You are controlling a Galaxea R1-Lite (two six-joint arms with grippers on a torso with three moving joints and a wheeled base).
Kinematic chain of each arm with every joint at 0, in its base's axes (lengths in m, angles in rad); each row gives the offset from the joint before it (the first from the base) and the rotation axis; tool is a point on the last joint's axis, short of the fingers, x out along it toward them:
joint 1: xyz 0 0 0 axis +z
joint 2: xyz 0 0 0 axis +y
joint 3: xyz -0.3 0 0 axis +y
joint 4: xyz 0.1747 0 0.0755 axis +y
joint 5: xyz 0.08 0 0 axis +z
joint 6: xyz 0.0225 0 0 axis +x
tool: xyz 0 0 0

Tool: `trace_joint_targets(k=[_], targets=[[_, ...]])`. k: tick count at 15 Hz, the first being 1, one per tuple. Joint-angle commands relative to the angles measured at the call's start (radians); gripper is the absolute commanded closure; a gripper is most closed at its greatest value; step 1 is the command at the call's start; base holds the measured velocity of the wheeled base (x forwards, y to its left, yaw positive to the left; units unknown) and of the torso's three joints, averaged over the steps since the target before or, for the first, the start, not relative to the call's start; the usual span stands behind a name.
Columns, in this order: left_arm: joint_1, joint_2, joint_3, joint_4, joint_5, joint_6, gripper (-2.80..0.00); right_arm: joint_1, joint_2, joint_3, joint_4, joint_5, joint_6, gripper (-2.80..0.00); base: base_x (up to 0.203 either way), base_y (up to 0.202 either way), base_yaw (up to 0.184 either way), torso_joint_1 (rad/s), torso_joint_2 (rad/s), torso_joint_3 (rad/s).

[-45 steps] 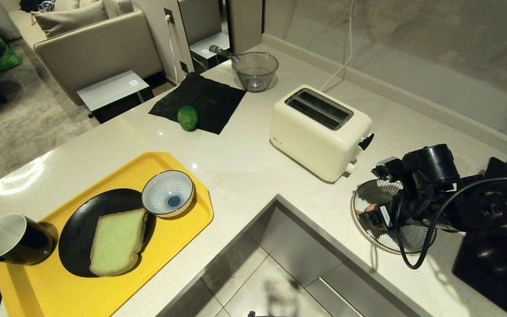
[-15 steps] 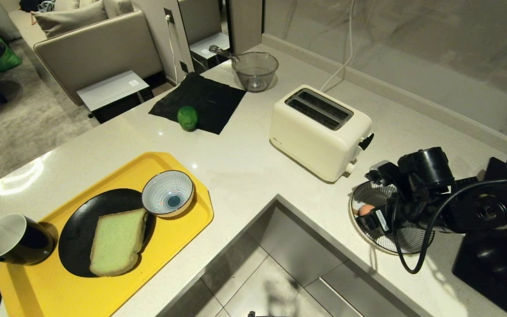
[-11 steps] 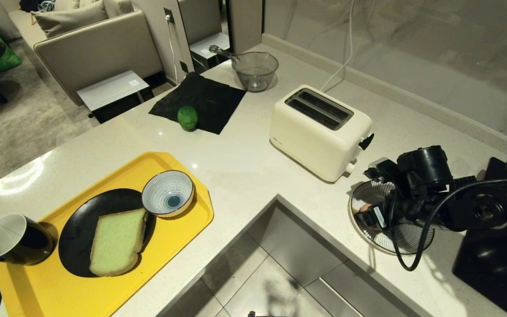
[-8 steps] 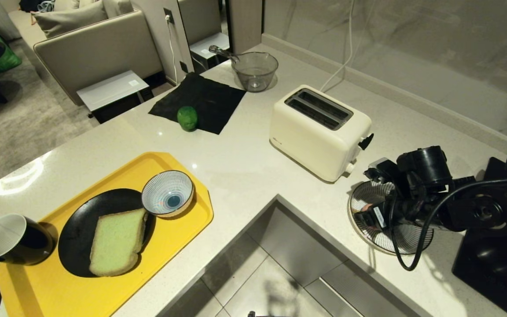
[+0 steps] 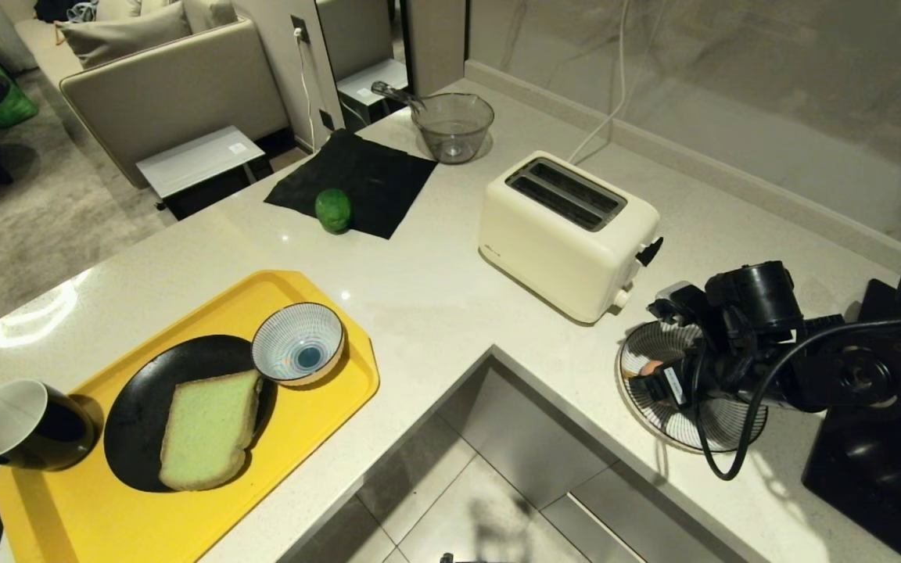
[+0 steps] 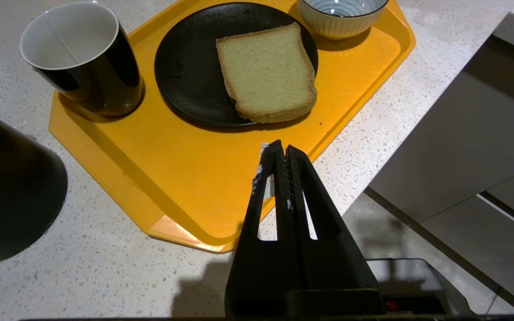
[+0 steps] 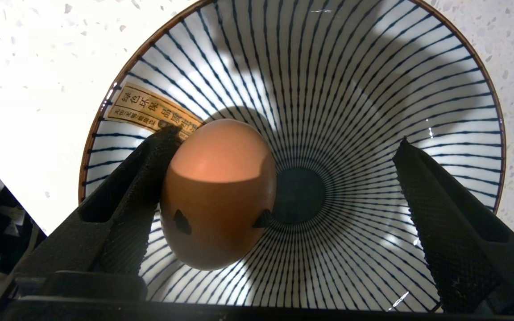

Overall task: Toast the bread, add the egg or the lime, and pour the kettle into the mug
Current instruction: Pick up the egg

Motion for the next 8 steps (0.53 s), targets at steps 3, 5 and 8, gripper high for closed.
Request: trace_joint_targets(k=[3, 5, 8], targets=[[0.001, -0.001, 0.000, 0.000, -0.001, 0.000, 0.00, 0.000, 0.008, -0.002, 0.002, -0.002, -0.004, 0.00, 0.000, 0.000, 0.000, 0.000, 0.00, 0.000], [0.001, -0.001, 0.000, 0.000, -0.001, 0.000, 0.00, 0.000, 0.005, -0.002, 0.002, -0.002, -0.003, 0.00, 0.000, 0.000, 0.000, 0.000, 0.00, 0.000], [0.001, -0.001, 0.000, 0.000, -0.001, 0.000, 0.00, 0.000, 0.005, -0.002, 0.002, -0.003, -0.003, 0.00, 0.000, 0.000, 0.000, 0.000, 0.00, 0.000]])
